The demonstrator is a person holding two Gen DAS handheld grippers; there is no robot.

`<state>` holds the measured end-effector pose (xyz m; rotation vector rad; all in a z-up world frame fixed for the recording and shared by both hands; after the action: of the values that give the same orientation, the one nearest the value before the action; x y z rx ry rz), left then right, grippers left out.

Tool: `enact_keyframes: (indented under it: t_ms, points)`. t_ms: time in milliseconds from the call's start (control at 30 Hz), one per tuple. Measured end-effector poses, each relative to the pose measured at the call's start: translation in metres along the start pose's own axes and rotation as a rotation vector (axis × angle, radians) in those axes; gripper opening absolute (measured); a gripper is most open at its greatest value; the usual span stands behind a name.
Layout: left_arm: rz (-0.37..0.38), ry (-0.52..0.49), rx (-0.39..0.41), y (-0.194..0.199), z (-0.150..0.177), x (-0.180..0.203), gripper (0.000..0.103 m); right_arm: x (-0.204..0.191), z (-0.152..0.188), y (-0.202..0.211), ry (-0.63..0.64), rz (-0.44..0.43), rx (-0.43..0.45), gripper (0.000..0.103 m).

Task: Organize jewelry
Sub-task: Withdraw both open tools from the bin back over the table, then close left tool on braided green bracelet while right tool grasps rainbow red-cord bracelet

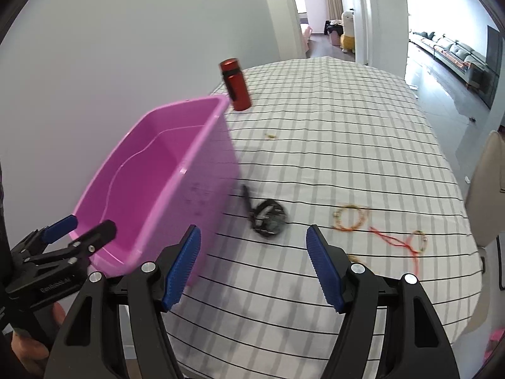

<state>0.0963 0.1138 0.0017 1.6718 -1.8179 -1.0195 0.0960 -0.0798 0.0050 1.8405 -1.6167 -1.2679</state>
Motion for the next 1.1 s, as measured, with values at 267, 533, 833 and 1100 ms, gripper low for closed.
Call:
enact_keyframes:
  t_ms: [267, 533, 833, 1100]
  points:
    - [0.002, 0.032, 0.017, 0.020, 0.004, 0.067, 0.097, 0.081, -0.003, 0.032, 0.002, 0.009, -0.007, 0.066]
    - [-0.004, 0.085, -0.024, 0.011, 0.017, 0.128, 0.097, 0.146, 0.001, 0.039, 0.029, 0.000, -0.035, 0.066]
    - [-0.015, 0.049, -0.053, -0.023, 0.021, 0.174, 0.097, 0.205, 0.007, 0.020, -0.003, 0.033, -0.045, 0.066]
    - [0.020, 0.024, -0.069, -0.079, 0.029, 0.196, 0.097, 0.248, 0.017, -0.015, -0.084, 0.110, -0.039, 0.066]
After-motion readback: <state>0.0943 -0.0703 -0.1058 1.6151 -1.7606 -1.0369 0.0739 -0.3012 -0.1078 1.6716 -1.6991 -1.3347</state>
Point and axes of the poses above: each gripper's, at about its wrist camera, not at the fingertips, and y roughly against the way its jaws point, x to its right, z to its underside, the point moved 6 cm from there along -y, roughly the way its jaws point, and after that the axes turned 15 degrees about -y, right-handed, at the moved point
